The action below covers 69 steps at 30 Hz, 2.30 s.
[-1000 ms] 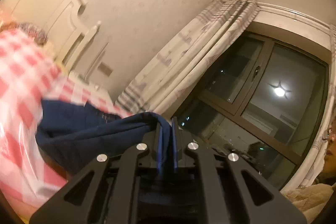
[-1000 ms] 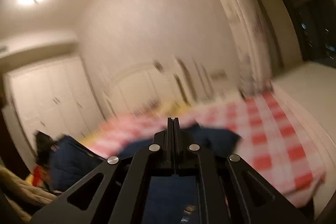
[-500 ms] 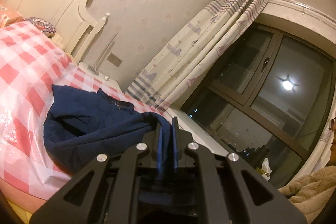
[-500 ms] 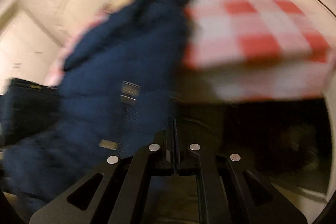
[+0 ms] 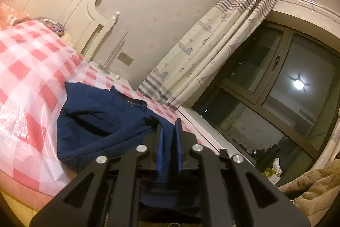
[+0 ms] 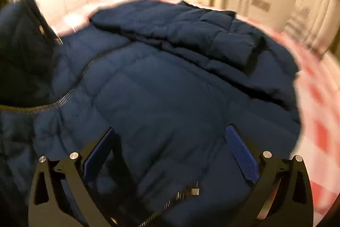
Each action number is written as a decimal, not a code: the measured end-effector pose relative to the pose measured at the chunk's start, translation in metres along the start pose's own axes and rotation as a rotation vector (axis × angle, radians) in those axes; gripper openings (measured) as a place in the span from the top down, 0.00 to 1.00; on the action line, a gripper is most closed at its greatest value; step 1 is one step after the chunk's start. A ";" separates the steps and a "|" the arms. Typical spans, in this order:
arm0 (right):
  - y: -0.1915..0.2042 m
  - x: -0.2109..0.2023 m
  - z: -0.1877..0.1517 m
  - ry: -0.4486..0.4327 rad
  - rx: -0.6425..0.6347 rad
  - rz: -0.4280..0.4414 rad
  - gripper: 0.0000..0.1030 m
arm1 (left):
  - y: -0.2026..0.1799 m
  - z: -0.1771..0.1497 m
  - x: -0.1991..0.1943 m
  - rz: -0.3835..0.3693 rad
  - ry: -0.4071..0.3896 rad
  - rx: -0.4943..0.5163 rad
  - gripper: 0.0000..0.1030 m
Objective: Fold large clothes
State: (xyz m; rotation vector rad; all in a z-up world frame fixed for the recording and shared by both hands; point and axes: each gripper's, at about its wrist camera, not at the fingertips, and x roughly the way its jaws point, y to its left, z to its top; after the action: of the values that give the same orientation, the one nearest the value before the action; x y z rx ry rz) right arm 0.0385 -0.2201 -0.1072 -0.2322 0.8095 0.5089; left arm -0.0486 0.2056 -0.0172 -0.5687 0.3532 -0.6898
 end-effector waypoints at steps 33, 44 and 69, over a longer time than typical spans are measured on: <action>-0.192 0.040 0.118 -0.092 1.072 0.543 0.58 | 0.140 0.152 0.165 0.396 -0.018 -0.270 0.67; -0.234 0.016 0.081 -0.291 1.073 0.433 0.04 | 0.225 0.165 0.158 0.460 0.069 -0.307 0.17; -0.141 0.009 0.179 -0.276 0.455 -0.030 0.82 | 0.096 0.167 0.234 0.555 0.145 0.271 0.98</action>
State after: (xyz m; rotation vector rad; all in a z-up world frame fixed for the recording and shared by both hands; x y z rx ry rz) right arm 0.2299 -0.2686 0.0078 0.2422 0.6299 0.3079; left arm 0.2484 0.1694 0.0298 -0.1460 0.5176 -0.2339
